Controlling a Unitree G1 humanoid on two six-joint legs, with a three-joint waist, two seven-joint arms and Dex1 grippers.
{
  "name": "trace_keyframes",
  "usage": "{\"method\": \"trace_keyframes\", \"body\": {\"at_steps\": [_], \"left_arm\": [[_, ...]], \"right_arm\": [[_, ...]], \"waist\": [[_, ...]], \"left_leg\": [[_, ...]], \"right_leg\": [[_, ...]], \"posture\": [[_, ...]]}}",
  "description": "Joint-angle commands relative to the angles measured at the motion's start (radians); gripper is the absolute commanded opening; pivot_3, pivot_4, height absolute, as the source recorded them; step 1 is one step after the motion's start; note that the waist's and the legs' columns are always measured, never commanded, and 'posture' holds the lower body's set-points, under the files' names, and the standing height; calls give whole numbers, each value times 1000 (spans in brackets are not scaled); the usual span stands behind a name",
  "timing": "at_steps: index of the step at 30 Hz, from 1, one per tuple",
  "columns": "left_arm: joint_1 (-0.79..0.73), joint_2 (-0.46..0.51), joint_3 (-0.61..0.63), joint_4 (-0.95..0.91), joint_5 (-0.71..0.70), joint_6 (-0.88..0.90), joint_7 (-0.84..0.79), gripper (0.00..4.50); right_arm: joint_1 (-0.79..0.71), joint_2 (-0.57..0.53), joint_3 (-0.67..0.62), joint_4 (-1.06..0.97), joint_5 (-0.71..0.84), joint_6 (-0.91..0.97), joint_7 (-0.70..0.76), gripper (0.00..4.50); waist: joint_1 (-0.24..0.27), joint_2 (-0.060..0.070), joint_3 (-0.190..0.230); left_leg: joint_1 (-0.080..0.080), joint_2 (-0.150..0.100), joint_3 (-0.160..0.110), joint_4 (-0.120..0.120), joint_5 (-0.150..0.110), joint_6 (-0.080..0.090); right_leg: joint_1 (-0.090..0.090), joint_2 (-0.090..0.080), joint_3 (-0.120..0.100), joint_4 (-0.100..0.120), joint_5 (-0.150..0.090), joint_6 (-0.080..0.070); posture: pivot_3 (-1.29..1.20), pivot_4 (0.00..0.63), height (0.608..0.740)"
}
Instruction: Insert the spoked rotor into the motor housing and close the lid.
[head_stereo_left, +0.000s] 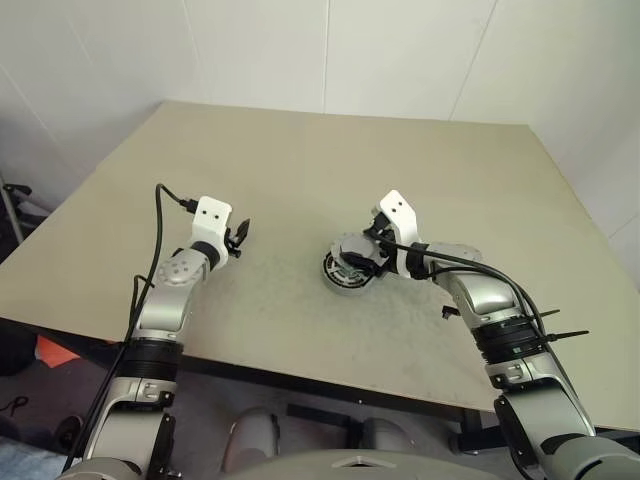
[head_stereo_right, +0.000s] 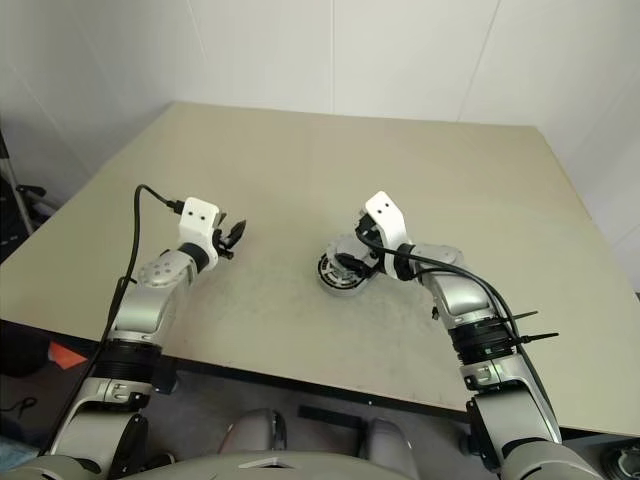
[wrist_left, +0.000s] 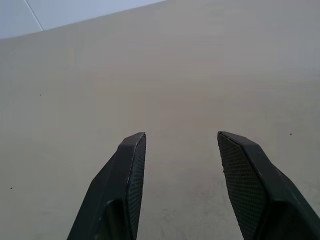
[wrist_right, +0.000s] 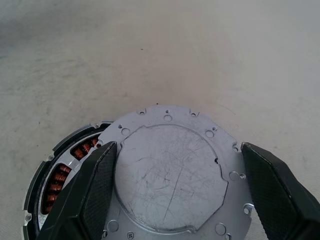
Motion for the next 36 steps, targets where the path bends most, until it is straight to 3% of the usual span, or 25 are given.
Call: {"method": "trace_keyframes", "body": {"at_steps": [1, 6, 12, 20, 27, 36], "left_arm": [[-10, 3, 6, -28, 3, -23, -1, 2414], [-11, 4, 8, -27, 3, -23, -2, 2414], [-12, 7, 11, -27, 3, -21, -1, 2414], [-10, 7, 14, -30, 4, -20, 2, 2414], [-8, 5, 13, -25, 5, -22, 2, 2414], [-10, 6, 14, -19, 4, -24, -1, 2414]], "right_arm": [[9, -10, -9, -34, 8, 9, 7, 4491], [21, -9, -7, -33, 13, 32, 8, 4491], [23, -10, 2, -34, 13, 42, 2, 3098], [29, -27, 11, -53, 8, 11, 21, 3101], [69, -61, -27, -156, 109, 29, 133, 3101], [68, -63, -29, -143, 106, 0, 128, 3101]], "waist": [[0, 0, 0], [0, 0, 0], [0, 0, 0], [0, 0, 0], [4, 0, 0], [3, 0, 0]], "left_leg": [[0, 0, 0, 0, 0, 0], [0, 0, 0, 0, 0, 0], [2, 0, 0, 1, 0, 0], [2, 0, 0, 1, 0, 0], [-1, 0, 0, 1, 0, 1], [-1, 0, 0, 1, 0, 1]], "right_leg": [[0, 0, 0, 0, 0, 0], [0, 0, 0, 0, 0, 0], [2, 0, 0, 0, 0, 0], [2, 0, 0, 1, 0, 0], [1, 0, 0, 0, 0, 0], [0, 0, 0, 0, 0, 0]], "posture": [[0, 0, 740], [0, 0, 740], [0, 0, 740], [0, 0, 740], [0, 0, 740], [0, 0, 740]]}}
